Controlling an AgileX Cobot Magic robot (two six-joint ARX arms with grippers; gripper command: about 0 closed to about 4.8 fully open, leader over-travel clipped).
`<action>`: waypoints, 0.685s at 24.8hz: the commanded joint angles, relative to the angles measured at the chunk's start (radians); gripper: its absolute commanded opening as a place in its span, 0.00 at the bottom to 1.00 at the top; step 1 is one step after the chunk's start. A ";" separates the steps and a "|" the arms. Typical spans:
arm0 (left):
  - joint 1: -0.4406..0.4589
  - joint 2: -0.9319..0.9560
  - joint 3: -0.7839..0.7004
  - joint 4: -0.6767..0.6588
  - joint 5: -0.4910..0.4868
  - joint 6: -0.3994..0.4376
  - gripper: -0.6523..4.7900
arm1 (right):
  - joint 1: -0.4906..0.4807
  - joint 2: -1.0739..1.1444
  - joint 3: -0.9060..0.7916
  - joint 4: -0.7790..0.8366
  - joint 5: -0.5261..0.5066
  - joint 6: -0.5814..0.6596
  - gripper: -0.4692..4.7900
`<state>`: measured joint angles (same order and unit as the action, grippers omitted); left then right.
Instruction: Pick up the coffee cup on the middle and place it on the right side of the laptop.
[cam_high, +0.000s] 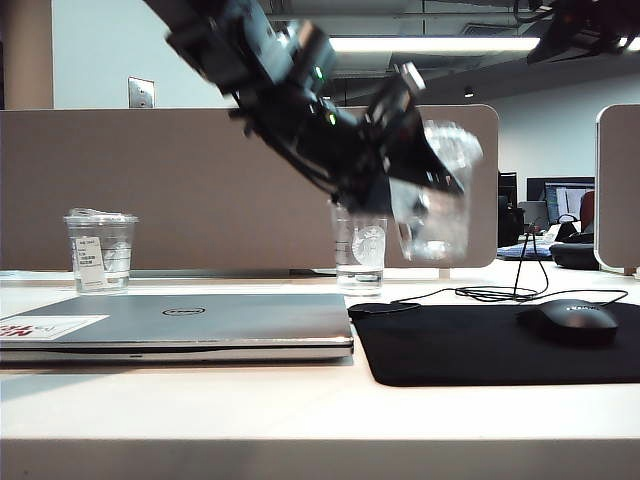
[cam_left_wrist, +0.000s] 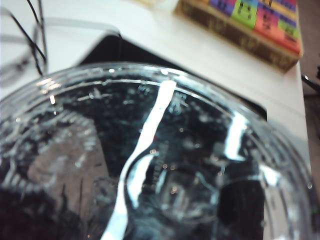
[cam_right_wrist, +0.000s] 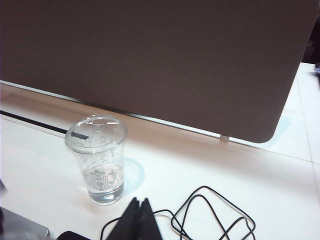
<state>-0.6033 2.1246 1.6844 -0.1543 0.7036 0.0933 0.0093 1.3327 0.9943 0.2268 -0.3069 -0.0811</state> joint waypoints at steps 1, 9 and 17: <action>-0.016 0.043 0.004 0.021 0.017 -0.028 0.62 | 0.001 -0.010 0.007 0.013 0.002 -0.007 0.08; -0.087 0.084 -0.011 0.079 -0.208 -0.042 0.62 | 0.001 -0.010 0.007 0.013 0.002 -0.008 0.08; -0.103 0.084 -0.127 0.174 -0.389 -0.094 0.62 | 0.001 -0.010 0.007 0.009 0.002 -0.010 0.08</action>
<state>-0.7109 2.2002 1.5803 0.0509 0.3641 0.0082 0.0097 1.3296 0.9943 0.2241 -0.3069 -0.0875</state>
